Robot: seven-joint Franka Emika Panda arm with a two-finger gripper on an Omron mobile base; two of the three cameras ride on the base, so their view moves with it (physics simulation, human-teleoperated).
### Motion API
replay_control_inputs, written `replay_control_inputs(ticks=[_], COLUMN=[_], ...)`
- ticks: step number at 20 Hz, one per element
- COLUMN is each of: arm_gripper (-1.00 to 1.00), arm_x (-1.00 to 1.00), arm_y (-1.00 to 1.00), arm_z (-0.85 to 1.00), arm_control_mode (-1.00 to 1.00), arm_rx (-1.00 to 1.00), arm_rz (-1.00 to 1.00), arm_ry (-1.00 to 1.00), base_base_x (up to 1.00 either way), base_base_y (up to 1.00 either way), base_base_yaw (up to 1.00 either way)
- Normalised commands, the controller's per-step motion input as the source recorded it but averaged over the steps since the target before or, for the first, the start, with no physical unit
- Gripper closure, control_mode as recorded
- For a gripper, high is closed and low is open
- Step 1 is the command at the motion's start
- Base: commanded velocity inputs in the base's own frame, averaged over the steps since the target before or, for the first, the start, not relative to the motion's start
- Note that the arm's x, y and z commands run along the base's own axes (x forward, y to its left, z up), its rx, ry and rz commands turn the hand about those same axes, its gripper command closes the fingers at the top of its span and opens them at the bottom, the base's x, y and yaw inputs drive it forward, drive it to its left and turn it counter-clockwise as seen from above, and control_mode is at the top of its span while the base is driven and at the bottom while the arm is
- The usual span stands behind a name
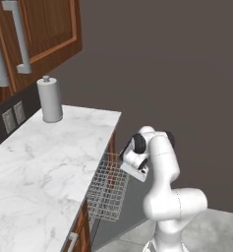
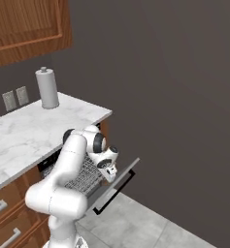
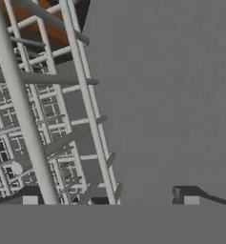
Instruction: Open the dishwasher door and pull out the top rack.
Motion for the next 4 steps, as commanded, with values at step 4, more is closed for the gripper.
replay_control_inputs(ticks=[4], arm_gripper=[-1.00], arm_x=[-0.62], arm_y=[-1.00], arm_z=[-0.34], arm_control_mode=[-1.00], arm_rx=[-0.16], arm_rz=[-0.12], arm_ry=[0.00], base_base_x=[0.00], base_base_y=[0.00], base_base_yaw=[0.00])
